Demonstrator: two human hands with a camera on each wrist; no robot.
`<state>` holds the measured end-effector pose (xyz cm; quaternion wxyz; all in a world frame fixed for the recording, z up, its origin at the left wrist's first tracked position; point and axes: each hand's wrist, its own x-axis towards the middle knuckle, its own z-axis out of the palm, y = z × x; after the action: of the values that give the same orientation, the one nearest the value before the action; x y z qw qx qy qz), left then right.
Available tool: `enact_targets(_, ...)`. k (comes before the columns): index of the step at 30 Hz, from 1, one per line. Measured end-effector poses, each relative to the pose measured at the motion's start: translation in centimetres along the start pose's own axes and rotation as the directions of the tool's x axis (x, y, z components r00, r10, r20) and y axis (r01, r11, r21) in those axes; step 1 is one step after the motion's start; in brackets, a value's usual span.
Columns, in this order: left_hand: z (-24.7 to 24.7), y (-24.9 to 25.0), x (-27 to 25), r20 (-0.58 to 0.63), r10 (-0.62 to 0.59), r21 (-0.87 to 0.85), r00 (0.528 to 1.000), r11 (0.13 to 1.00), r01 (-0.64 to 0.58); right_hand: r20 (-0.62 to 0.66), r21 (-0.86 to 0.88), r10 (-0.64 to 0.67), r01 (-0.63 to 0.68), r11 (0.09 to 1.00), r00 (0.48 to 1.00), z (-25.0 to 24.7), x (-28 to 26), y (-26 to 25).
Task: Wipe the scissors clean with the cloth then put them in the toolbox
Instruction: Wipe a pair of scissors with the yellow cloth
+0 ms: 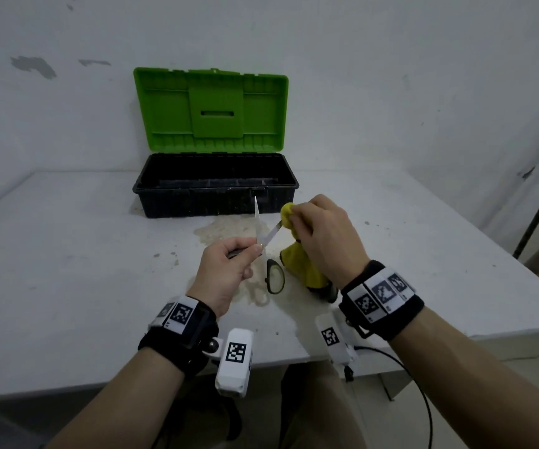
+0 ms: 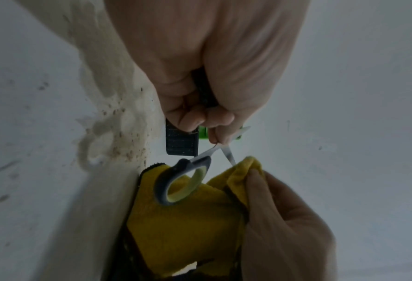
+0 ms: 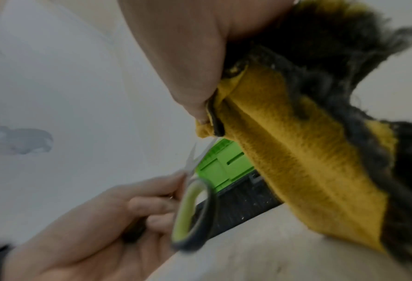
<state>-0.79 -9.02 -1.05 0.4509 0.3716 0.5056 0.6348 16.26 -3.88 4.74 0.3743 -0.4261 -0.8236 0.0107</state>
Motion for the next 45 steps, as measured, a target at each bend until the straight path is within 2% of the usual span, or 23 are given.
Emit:
enact_targets(2, 0.0, 0.0, 0.1, 0.018, 0.001, -0.007, 1.000, 1.000, -0.001, 0.079, 0.004, -0.102, 0.102, 0.995, 0.992, 0.7, -1.1, -1.2)
enact_targets(4, 0.0, 0.1, 0.2, 0.049, 0.029, 0.025, 0.998, 0.999, -0.030, 0.154, -0.011, -0.139, 0.142, 0.990, 0.978, 1.3, -1.9, -2.0)
enact_targets(11, -0.6, 0.6, -0.6, 0.076, 0.155, 0.244, 0.985, 0.955, -0.169, 0.136, -0.200, 0.132, -0.103, 0.974, 0.982, -1.0, 1.1, -0.2)
enact_targets(13, -0.6, 0.7, -0.5, 0.069, 0.160, 0.269, 0.985, 0.948, -0.172, 0.111, -0.193, 0.110, -0.087, 0.977, 0.988, -1.3, 1.2, -0.3)
enact_targets(16, -0.3, 0.9, -0.3, 0.084, 0.150, 0.281, 0.985, 0.945, -0.168, 0.212, -0.137, -0.021, 0.051, 0.989, 0.977, -0.4, -0.2, -1.7)
enact_targets(19, -0.1, 0.9, -0.4, 0.102, 0.141, 0.286, 0.985, 0.944, -0.165, 0.245, -0.140, 0.010, 0.025, 0.990, 0.970, 0.4, -0.6, -1.3)
enact_targets(22, -0.3, 0.7, -0.4, 0.049, 0.097, 0.248, 0.994, 0.963, -0.106, 0.161, -0.167, 0.105, -0.078, 0.983, 0.981, 0.1, 0.4, 0.6)
enact_targets(24, -0.3, 0.6, -0.4, 0.022, 0.010, 0.150, 1.000, 0.989, -0.013, 0.064, -0.135, 0.081, -0.072, 0.988, 0.995, -0.3, 0.6, 1.2)
enact_targets(26, -0.1, 0.8, -0.4, 0.035, -0.092, -0.004, 0.995, 0.996, 0.092, 0.017, -0.071, -0.044, 0.045, 0.996, 0.999, -0.3, -0.2, 0.7)
enact_targets(28, 0.1, 1.0, -0.3, 0.071, -0.165, -0.124, 0.984, 0.977, 0.173, 0.058, -0.056, -0.182, 0.185, 0.981, 0.982, -0.1, -1.8, -0.4)
enact_targets(30, 0.2, 1.1, -0.2, 0.113, -0.201, -0.170, 0.973, 0.961, 0.218, 0.095, -0.054, -0.243, 0.249, 0.967, 0.965, 0.5, -3.1, -1.0)
enact_targets(35, 0.2, 1.2, -0.4, 0.127, -0.205, -0.153, 0.971, 0.963, 0.223, 0.014, -0.016, -0.175, 0.175, 0.984, 0.984, 0.7, -2.5, 0.5)
enact_targets(41, -0.1, 1.0, -0.6, 0.110, -0.202, -0.101, 0.973, 0.972, 0.213, 0.002, -0.020, 0.053, -0.053, 0.998, 0.999, -0.2, -0.1, 2.5)
enact_targets(43, -0.2, 0.9, -0.7, 0.104, -0.213, -0.075, 0.972, 0.972, 0.221, -0.017, 0.000, 0.059, -0.059, 0.998, 0.998, -0.6, -0.1, 2.3)
enact_targets(45, -0.2, 0.9, -0.7, 0.105, -0.232, -0.081, 0.967, 0.967, 0.241, 0.022, 0.023, 0.008, -0.009, 1.000, 1.000, -0.8, -0.7, 1.3)
